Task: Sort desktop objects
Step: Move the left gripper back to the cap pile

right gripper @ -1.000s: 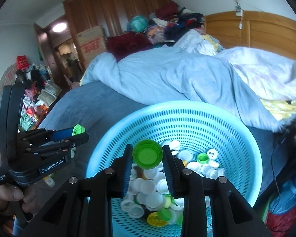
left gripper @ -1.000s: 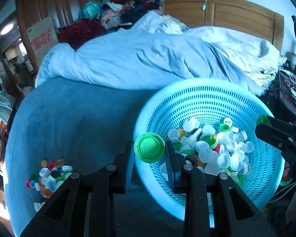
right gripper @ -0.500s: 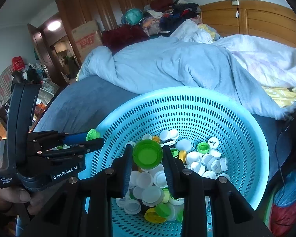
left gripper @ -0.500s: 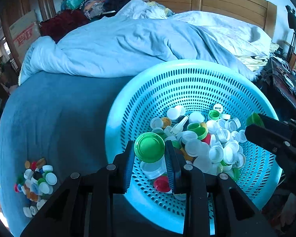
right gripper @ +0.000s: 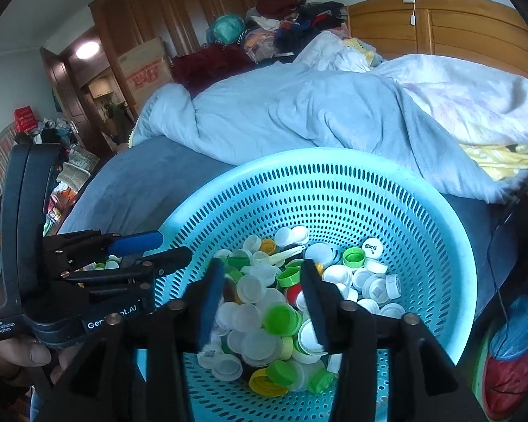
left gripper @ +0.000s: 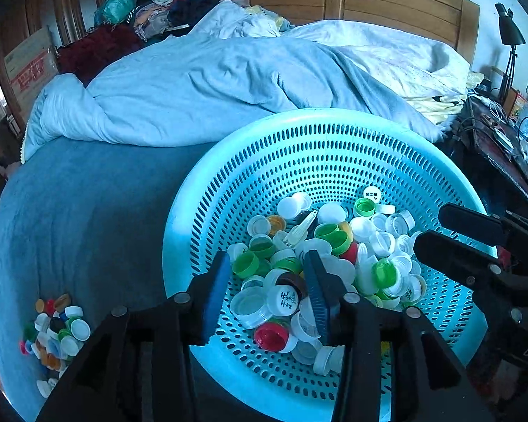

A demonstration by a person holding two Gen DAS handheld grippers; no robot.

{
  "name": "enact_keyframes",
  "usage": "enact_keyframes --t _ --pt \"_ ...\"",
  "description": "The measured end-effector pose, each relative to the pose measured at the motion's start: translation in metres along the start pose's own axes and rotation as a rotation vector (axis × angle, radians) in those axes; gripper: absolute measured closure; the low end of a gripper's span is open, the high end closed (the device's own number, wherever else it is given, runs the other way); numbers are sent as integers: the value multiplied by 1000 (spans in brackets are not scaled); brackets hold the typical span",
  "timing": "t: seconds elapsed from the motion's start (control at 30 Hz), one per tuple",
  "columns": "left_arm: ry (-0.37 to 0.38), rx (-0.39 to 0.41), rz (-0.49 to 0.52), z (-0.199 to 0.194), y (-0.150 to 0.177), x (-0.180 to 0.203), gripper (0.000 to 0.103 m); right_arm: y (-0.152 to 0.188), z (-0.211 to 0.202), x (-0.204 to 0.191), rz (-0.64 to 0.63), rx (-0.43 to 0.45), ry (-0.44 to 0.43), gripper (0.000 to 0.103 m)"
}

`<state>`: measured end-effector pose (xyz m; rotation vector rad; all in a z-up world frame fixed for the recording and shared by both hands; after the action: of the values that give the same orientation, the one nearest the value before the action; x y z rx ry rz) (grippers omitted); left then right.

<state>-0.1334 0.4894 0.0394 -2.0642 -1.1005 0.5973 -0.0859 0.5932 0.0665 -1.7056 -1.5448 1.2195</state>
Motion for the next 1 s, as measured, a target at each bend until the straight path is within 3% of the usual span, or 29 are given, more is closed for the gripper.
enact_keyframes --t 0.13,0.23,0.4,0.47,0.57,0.77,0.87,1.0 --pt "-7 23 -11 -7 -5 -4 59 -3 -5 -1 1 12 5 38" --pt "-27 75 -33 -28 -10 -18 59 -4 -10 -9 -9 19 -5 37" --pt "-96 158 -112 -86 6 -82 55 -3 -17 -39 -47 27 -59 35" --pt "-167 179 -157 -115 31 -125 48 0 -19 -57 -68 28 -91 33" --pt "-264 160 -235 -143 83 -183 47 11 -18 -90 -108 8 -153 32" --pt "-443 -37 -451 -162 238 -273 47 47 -10 -153 -189 -70 -262 32" --pt "-440 -102 -522 -154 287 -277 47 66 -7 -172 -220 -112 -288 32" --pt "-419 -87 -551 -142 301 -278 47 86 -5 -186 -255 -163 -292 32"
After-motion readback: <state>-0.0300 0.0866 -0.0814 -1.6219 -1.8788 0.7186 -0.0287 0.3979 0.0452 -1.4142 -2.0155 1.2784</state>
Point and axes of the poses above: each gripper's, at about its wrist camera, not at the fingertips, and z roughly the way its jaws point, x to its right, y to its underside, the point moved 10 cm from there along z, roughly the way its jaws point, and after that the axes turned 13 degrees about x, right-handed, at the moved point
